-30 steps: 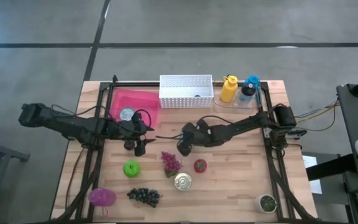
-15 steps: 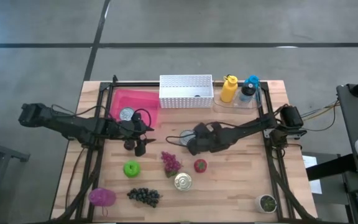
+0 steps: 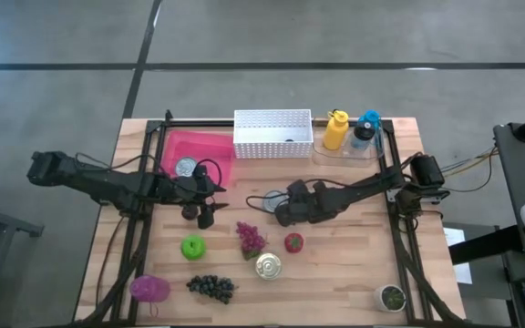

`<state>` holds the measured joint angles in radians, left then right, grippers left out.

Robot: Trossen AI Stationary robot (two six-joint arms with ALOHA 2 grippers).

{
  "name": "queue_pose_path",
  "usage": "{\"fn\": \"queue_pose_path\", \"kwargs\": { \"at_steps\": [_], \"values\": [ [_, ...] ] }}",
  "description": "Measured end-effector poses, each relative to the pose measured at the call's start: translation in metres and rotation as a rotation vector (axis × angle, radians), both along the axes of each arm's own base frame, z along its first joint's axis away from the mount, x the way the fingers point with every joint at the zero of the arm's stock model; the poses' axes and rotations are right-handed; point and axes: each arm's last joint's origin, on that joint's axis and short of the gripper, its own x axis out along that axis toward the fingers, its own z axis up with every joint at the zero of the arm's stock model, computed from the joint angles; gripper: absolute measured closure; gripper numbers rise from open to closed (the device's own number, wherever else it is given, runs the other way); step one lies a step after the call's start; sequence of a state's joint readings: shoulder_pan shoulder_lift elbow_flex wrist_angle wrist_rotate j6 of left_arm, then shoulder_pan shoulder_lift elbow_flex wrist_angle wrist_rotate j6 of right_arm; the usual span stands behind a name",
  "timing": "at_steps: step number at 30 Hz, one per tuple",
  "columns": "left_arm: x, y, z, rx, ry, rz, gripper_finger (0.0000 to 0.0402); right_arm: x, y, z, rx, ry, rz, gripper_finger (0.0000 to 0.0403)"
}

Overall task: Pick & Place Food Item
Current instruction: Put the blue tuna can into the pink bin

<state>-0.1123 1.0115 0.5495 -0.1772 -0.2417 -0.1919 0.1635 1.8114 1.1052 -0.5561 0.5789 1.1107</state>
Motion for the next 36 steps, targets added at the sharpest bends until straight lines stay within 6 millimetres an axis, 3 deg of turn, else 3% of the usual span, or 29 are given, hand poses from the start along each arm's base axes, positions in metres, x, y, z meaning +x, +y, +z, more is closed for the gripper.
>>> {"fn": "queue_pose_path", "kwargs": {
  "at_steps": [7,13,25,36],
  "values": [
    [0.0,0.0,0.0,0.0,0.0,0.0,0.017,-0.007,-0.004,-0.012,0.013,-0.005,-0.046,0.0394],
    [0.0,0.0,0.0,0.0,0.0,0.0,0.0172,0.0,-0.004,-0.013,0.027,-0.089,-0.033,0.0394],
    [0.0,0.0,0.0,-0.001,0.0,0.0,0.0171,0.006,-0.005,-0.024,0.032,-0.098,-0.019,0.0394],
    [0.0,0.0,0.0,-0.001,0.0,0.0,0.0171,0.024,-0.006,-0.027,0.036,-0.164,0.035,0.0394]
  ]
}}
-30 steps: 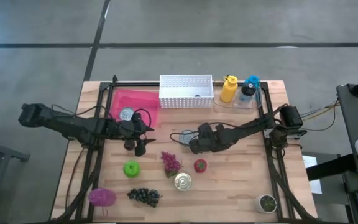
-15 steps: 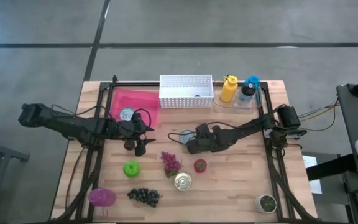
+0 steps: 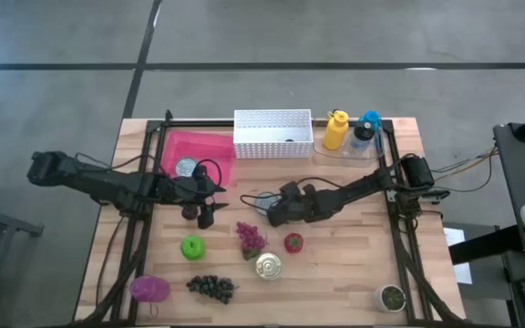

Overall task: Pick & Place Food Item
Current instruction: Put the blue tuna can into the pink bin

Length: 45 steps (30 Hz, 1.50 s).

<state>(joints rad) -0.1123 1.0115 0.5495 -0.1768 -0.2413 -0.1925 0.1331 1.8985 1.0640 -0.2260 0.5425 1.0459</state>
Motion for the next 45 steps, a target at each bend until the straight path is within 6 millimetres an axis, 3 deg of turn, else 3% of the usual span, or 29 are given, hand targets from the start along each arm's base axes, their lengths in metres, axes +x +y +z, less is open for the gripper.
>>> {"fn": "queue_pose_path", "kwargs": {
  "at_steps": [6,13,17,21,32,39,42,45],
  "values": [
    [0.0,0.0,0.0,0.0,-0.001,0.0,0.0171,0.016,-0.001,-0.008,-0.012,0.022,0.026,0.0394],
    [0.0,0.0,0.0,-0.002,0.002,-0.003,0.017,0.052,-0.002,-0.012,-0.052,0.042,0.111,0.0394],
    [0.0,0.0,0.0,-0.006,0.001,-0.004,0.0171,0.068,0.0,-0.007,-0.091,0.049,0.171,0.0394],
    [0.0,0.0,0.0,-0.006,0.002,-0.004,0.0171,0.071,0.001,-0.002,-0.106,0.049,0.193,0.0394],
    [-0.001,0.0,-0.001,-0.005,0.018,-0.003,0.0171,0.051,0.017,0.031,-0.134,0.007,0.236,0.0394],
    [-0.002,0.0,-0.003,-0.02,0.038,0.01,0.0172,0.02,0.043,0.068,-0.265,-0.063,0.211,0.0394],
    [-0.002,-0.001,-0.005,-0.105,0.037,0.053,0.0171,0.006,0.053,0.082,-0.296,-0.106,0.211,0.0394],
    [0.001,-0.001,-0.011,-0.134,0.068,0.067,0.017,-0.005,0.06,0.088,-0.318,-0.122,0.217,0.0394]
  ]
}}
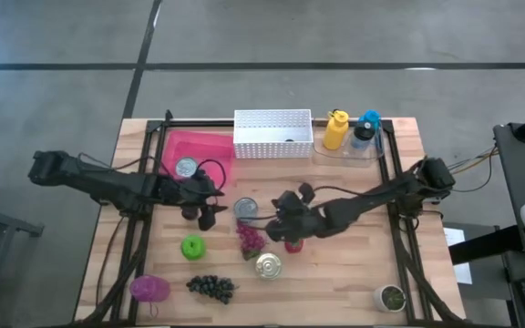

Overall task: Pick & Place Food Item
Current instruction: Put the blue tuna can into the pink bin

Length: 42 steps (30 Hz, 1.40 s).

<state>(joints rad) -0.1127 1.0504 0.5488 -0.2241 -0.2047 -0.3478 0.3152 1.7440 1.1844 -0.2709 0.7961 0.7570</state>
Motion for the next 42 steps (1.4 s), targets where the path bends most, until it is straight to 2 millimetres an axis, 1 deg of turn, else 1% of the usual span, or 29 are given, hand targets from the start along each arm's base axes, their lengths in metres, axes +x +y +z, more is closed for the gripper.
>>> {"fn": "queue_pose_path", "kwargs": {
  "at_steps": [6,10,15,21,25,30,38,42],
  "values": [
    [0.011,-0.001,-0.013,0.031,0.046,-0.012,0.0174,-0.013,0.01,0.002,-0.023,-0.03,0.011,0.0394],
    [0.02,-0.001,-0.02,0.044,0.087,0.0,0.0179,-0.014,0.012,0.003,-0.022,-0.039,0.018,0.0394],
    [0.03,0.001,-0.025,0.076,0.11,0.104,0.0192,-0.014,0.013,0.001,-0.024,-0.037,0.021,0.0394],
    [0.042,0.005,-0.034,0.077,0.152,0.156,0.0229,-0.015,0.012,-0.001,-0.025,-0.033,0.021,0.0394],
    [0.046,0.005,-0.046,0.076,0.196,0.167,0.0263,-0.015,0.012,-0.001,-0.026,-0.031,0.022,0.0394],
    [0.049,0.004,-0.054,0.134,0.234,0.103,0.0295,-0.015,0.012,-0.001,-0.026,-0.03,0.022,0.0394],
    [0.049,0.002,-0.054,0.148,0.249,0.005,0.0332,-0.015,0.012,-0.001,-0.024,-0.036,0.022,0.0394],
    [0.049,-0.002,-0.059,0.165,0.277,-0.062,0.0352,-0.015,0.012,-0.001,-0.024,-0.036,0.022,0.0394]
  ]
}}
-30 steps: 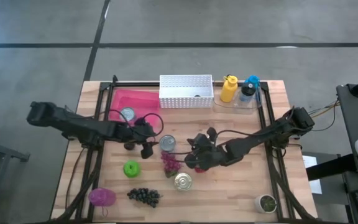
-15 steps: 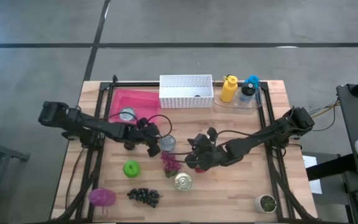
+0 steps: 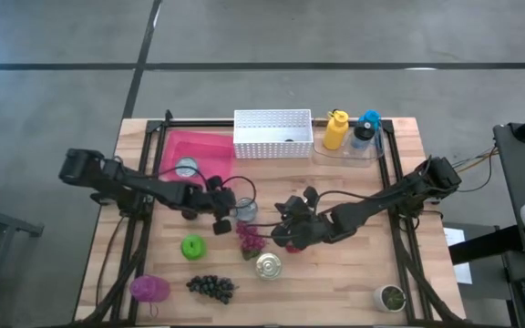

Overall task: Pick & Place Food Item
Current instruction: Put the blue tuna can into the pink bin

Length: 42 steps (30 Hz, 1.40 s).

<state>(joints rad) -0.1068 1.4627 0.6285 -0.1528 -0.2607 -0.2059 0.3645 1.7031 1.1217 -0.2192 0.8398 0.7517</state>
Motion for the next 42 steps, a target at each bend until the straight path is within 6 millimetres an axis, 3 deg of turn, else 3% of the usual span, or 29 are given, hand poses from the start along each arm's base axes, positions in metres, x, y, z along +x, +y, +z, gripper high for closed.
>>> {"fn": "queue_pose_path", "kwargs": {
  "at_steps": [13,42],
  "values": [
    [0.004,-0.007,-0.001,0.017,-0.022,-0.075,0.0396,0.0,0.0,0.0,0.001,-0.001,0.0,0.0394],
    [-0.008,-0.006,-0.011,0.034,0.095,-0.099,0.0399,0.001,0.0,0.001,0.006,-0.014,0.001,0.0394]
  ]
}}
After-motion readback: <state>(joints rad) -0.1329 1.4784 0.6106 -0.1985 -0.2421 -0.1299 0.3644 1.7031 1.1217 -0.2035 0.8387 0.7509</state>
